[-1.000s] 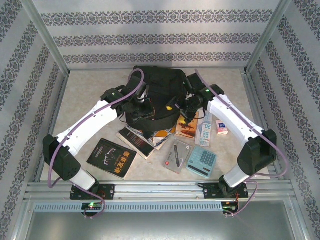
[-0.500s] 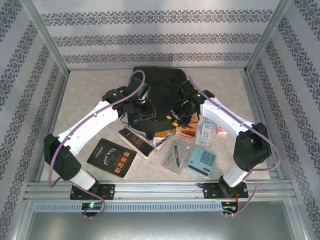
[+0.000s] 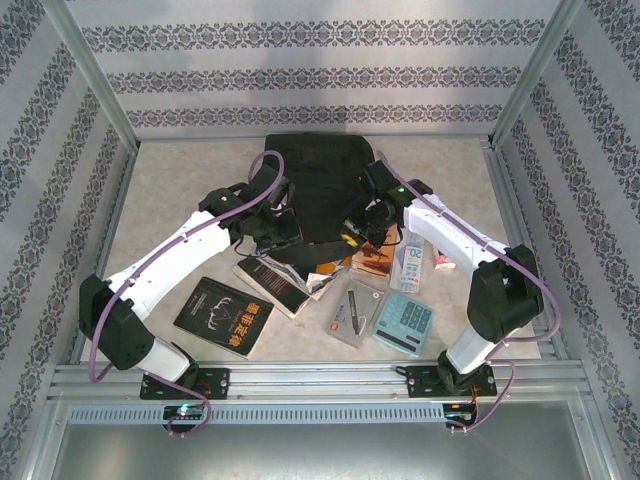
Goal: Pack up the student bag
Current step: Unzip the student bag at the top-center of the table.
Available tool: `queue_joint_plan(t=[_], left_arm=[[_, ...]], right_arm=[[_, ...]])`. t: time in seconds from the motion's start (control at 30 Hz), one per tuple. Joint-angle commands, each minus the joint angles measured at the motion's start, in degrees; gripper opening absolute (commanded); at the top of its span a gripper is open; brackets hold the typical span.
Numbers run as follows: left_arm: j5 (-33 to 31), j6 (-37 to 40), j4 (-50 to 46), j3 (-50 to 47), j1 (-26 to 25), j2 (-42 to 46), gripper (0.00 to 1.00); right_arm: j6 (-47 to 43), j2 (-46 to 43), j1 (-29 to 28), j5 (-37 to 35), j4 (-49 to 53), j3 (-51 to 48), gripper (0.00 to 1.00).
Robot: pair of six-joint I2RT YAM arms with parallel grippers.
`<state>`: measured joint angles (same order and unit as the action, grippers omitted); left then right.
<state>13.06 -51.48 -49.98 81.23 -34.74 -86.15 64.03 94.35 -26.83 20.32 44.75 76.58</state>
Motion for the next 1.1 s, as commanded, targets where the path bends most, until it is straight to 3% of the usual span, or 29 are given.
queue_joint_plan(t=[0.0, 0.5, 0.73, 0.93, 1.07], left_arm=[[-3.4, 0.0, -2.4, -0.5, 2.2, 2.6, 0.00], [-5.8, 3.7, -5.3, -3.2, 12.2, 4.7, 0.00], [-3.7, 4.7, -6.8, -2.8, 11.5, 5.2, 0.00], [-1.3, 4.2, -7.0, -0.9, 6.9, 4.4, 0.00], [-0.2, 3.9, -6.8, 2.8, 3.2, 2.7, 0.00]], right_arm=[[-3.8, -1.1, 1.2, -3.7, 1.5, -0.8, 0.00], [-9.8, -1.7, 4.7, -6.4, 2.6, -1.3, 0.00], [-14.2, 0.9, 4.6, -6.0, 1.3, 1.9, 0.02], [-15.1, 2.5, 4.9, -8.4, 0.8, 5.4, 0.23], [-14.8, 3.6, 4.9, -8.7, 2.8, 8.9, 0.47]])
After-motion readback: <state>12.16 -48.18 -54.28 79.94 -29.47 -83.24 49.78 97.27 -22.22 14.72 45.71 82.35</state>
